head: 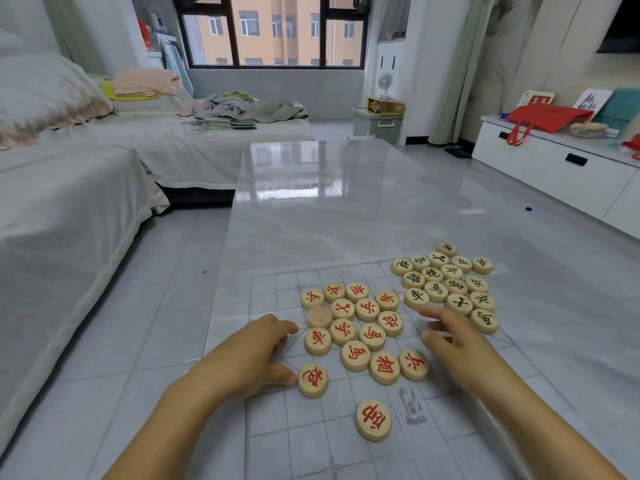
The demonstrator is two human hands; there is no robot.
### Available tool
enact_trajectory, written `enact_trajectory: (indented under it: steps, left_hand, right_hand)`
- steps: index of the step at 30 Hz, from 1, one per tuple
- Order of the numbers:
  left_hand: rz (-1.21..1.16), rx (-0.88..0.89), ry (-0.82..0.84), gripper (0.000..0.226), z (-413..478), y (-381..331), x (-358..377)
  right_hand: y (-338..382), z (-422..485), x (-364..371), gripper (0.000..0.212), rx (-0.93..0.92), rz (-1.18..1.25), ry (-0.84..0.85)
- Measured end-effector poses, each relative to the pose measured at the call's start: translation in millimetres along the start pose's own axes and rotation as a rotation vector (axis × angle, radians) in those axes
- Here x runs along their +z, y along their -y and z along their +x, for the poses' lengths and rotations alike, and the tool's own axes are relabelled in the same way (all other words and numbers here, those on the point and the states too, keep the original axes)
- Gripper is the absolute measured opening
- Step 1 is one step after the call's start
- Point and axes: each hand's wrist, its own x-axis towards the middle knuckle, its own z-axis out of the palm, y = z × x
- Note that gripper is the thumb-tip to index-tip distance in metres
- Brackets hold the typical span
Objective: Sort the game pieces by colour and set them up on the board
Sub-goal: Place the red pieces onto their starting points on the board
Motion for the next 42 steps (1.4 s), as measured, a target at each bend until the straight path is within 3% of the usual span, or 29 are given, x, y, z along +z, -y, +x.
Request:
enact_trajectory:
  steps: [11, 23, 33, 42]
  left_hand:
    - [0.126, -0.020, -0.022, 0.067, 5.0, 2.3, 2.6]
    - [0.190, -0.045, -0.015, 0.066, 6.1, 7.9, 0.1]
    - [0.134, 0.018, -0.080, 0.061, 9.2, -1.9, 8.1]
    - [0.108, 0.081, -0.147, 0.051, 12.6, -7.2, 14.6]
  right_hand:
    - [5.7, 62.0, 11.2, 0.037, -0.391, -0.596, -0.019]
    - [-3.9, 57.6, -0.2, 0.030, -0.402, -0.592, 0.004]
    - [-34.3, 35.3, 12.4, 0.034, -0.536, -0.498, -0.170]
    - [-34.4, 33.8, 3.1, 0.034, -0.308, -0.152, -0.271]
